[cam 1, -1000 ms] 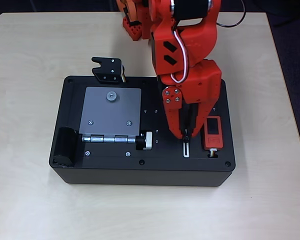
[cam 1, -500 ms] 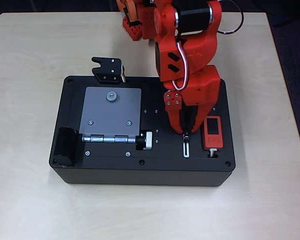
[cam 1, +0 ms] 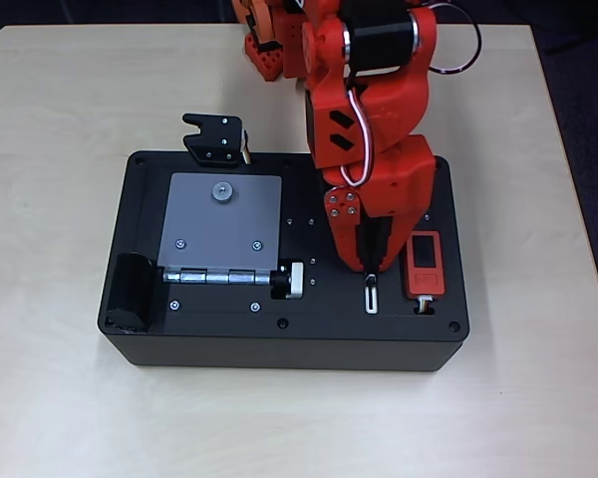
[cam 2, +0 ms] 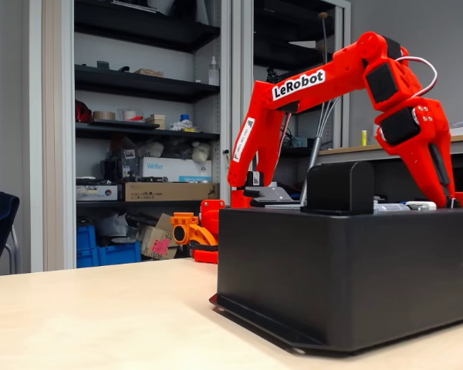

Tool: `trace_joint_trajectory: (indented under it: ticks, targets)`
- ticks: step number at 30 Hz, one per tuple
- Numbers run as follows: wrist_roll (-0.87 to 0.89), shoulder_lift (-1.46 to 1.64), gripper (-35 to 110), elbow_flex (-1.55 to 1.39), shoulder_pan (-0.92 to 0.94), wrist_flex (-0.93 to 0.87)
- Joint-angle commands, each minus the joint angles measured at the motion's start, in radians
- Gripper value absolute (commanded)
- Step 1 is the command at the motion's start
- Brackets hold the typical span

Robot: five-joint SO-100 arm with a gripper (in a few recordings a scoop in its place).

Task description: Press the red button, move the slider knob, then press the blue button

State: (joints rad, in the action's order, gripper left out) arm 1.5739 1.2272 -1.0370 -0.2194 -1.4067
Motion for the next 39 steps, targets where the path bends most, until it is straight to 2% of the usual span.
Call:
trace_joint_trajectory:
  ticks: [1, 14, 21, 39]
  targets:
    - [0.003, -0.018, 0, 0.051, 0.008, -0.006]
    - [0.003, -0.196, 0, 0.299, 0.020, -0.055]
    - [0.015, -0.204, 0, 0.333, 0.018, -0.077]
    - [0.061, 0.272, 1, -0.129, -0.064, -0.054]
